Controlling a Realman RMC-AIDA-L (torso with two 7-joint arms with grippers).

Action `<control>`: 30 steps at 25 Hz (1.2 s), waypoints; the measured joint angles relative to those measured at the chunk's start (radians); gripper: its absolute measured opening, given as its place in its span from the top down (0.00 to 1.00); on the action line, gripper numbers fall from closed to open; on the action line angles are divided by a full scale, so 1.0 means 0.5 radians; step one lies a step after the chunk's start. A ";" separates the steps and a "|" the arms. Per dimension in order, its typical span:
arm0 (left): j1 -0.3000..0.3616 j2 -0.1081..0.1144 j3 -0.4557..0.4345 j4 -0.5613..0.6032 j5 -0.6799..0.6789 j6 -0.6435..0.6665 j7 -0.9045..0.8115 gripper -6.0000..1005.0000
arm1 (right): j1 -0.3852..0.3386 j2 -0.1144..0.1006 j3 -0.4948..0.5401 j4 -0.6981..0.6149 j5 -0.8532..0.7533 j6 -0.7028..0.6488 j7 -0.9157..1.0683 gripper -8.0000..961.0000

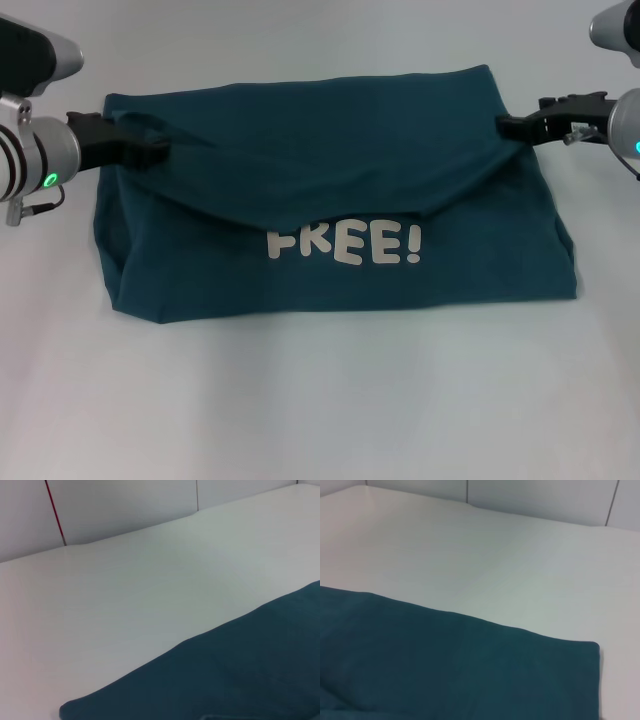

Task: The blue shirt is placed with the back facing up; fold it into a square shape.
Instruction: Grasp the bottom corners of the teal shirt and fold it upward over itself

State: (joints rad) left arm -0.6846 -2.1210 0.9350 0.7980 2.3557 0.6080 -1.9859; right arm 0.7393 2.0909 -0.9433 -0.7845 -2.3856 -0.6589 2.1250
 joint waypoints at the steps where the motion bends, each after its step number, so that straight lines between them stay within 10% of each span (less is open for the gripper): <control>1: 0.000 0.000 0.000 0.000 0.000 0.000 0.000 0.42 | -0.002 0.000 0.000 -0.001 0.000 -0.003 0.000 0.47; 13: -0.158 0.043 0.014 -0.036 0.083 0.208 -0.089 0.15 | -0.034 0.003 -0.001 -0.016 0.001 -0.046 -0.001 0.03; 30: -0.224 0.029 0.041 0.072 0.469 0.299 -0.415 0.08 | -0.048 0.009 -0.006 -0.021 0.007 -0.054 -0.001 0.03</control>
State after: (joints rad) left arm -0.7968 -2.1063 0.9554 0.8338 2.5904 0.7576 -2.1936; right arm 0.7151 2.0954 -0.9465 -0.7950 -2.3822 -0.6857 2.1243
